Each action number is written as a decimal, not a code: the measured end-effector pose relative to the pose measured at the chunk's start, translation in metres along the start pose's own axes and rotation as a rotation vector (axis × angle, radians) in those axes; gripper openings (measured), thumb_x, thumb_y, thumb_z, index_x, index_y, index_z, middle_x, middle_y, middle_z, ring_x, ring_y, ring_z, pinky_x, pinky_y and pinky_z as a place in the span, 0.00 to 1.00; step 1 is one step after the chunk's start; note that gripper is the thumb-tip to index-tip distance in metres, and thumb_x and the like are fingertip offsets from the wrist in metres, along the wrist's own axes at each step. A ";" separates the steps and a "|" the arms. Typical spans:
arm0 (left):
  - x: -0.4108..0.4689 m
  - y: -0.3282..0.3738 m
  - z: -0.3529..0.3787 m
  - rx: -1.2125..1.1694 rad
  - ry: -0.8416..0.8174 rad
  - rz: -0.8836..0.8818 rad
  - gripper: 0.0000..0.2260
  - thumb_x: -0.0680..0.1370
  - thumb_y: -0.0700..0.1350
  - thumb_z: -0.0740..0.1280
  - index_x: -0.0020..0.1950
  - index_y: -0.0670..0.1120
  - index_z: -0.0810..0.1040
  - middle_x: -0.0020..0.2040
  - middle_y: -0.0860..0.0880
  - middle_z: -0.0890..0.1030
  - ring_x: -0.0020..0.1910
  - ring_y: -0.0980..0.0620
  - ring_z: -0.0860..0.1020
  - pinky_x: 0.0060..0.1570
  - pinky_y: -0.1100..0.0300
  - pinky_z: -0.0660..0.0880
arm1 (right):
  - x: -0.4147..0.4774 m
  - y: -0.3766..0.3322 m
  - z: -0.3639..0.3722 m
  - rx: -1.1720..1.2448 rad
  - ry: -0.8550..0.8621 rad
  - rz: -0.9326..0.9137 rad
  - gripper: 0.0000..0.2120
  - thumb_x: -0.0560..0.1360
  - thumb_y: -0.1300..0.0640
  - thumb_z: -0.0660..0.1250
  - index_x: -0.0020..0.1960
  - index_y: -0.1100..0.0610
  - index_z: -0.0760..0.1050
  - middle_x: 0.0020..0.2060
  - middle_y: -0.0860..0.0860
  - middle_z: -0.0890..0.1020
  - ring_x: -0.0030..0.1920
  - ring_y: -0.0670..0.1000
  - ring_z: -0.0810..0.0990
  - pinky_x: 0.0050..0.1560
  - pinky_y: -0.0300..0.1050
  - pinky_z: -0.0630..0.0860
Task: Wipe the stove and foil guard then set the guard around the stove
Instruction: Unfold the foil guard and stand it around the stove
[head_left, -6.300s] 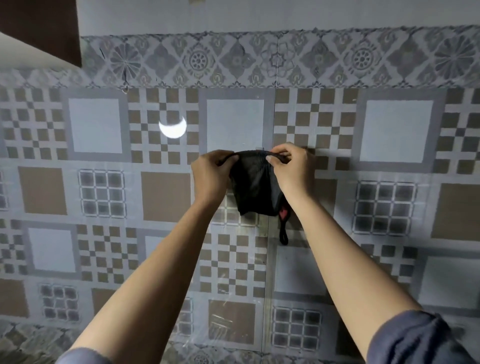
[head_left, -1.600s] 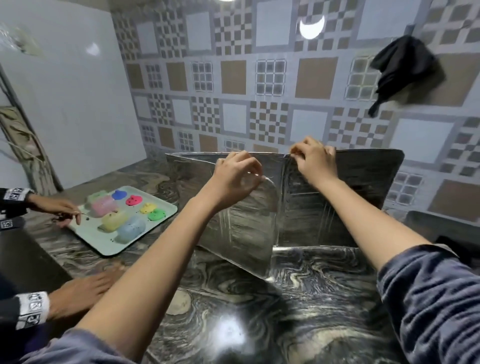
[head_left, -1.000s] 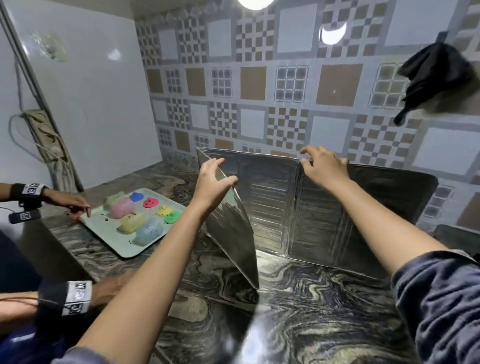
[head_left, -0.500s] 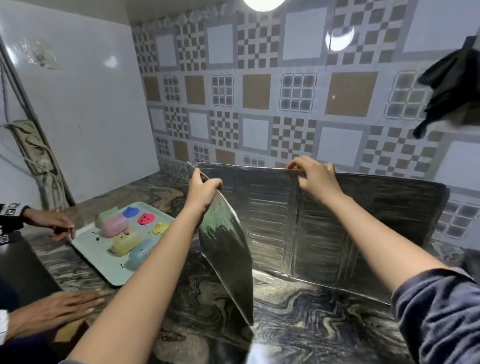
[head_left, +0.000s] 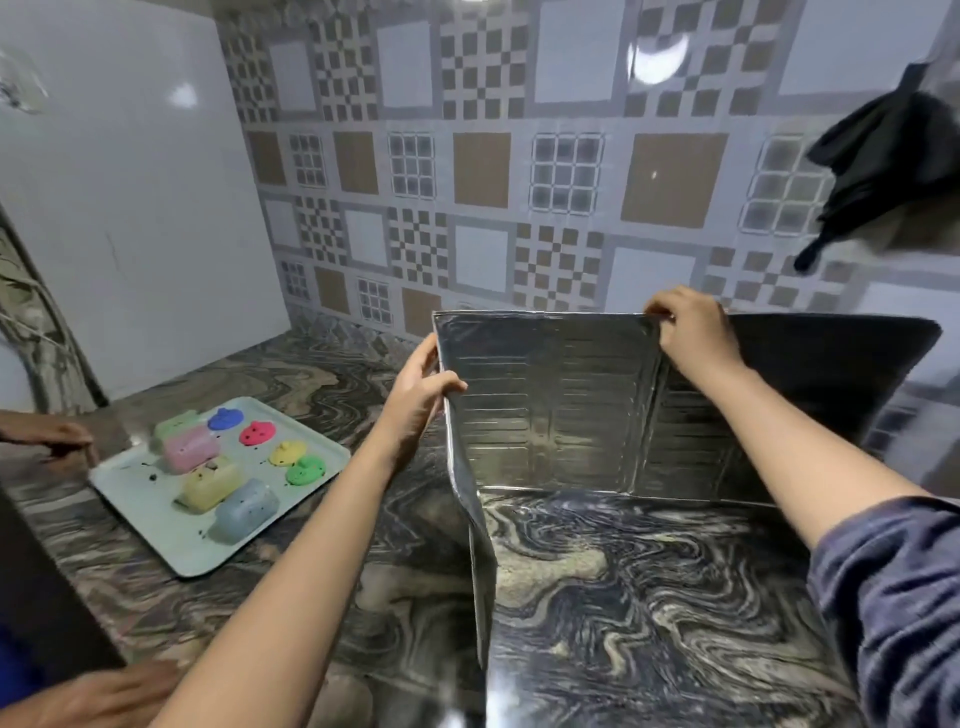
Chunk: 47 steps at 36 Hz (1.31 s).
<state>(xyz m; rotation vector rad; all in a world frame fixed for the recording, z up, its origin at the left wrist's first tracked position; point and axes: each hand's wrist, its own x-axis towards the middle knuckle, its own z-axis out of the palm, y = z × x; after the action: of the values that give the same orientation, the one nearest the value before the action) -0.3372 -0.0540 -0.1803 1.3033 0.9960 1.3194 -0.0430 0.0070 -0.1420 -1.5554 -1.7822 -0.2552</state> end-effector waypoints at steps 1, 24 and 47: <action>-0.001 0.000 0.007 0.002 -0.019 0.000 0.29 0.64 0.36 0.62 0.66 0.45 0.71 0.62 0.47 0.77 0.58 0.52 0.76 0.57 0.59 0.73 | -0.003 0.008 -0.002 0.011 0.011 0.030 0.13 0.72 0.71 0.59 0.49 0.62 0.79 0.49 0.61 0.80 0.51 0.62 0.77 0.51 0.50 0.73; -0.003 -0.017 0.170 -0.032 -0.270 0.018 0.30 0.73 0.31 0.60 0.74 0.43 0.60 0.72 0.45 0.66 0.67 0.52 0.68 0.52 0.69 0.75 | -0.075 0.142 -0.107 -0.041 0.176 0.348 0.10 0.74 0.70 0.61 0.47 0.65 0.81 0.46 0.62 0.80 0.48 0.62 0.77 0.47 0.51 0.74; -0.003 -0.020 0.325 -0.082 -0.484 -0.064 0.42 0.60 0.38 0.66 0.74 0.50 0.60 0.74 0.47 0.65 0.74 0.49 0.62 0.72 0.46 0.61 | -0.111 0.258 -0.210 -0.203 0.275 0.516 0.16 0.75 0.72 0.57 0.54 0.62 0.80 0.51 0.59 0.79 0.52 0.61 0.77 0.48 0.46 0.73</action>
<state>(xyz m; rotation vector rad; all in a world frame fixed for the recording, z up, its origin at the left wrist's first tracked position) -0.0124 -0.0815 -0.1730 1.4239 0.6320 0.9206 0.2761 -0.1395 -0.1460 -1.9569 -1.1258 -0.3823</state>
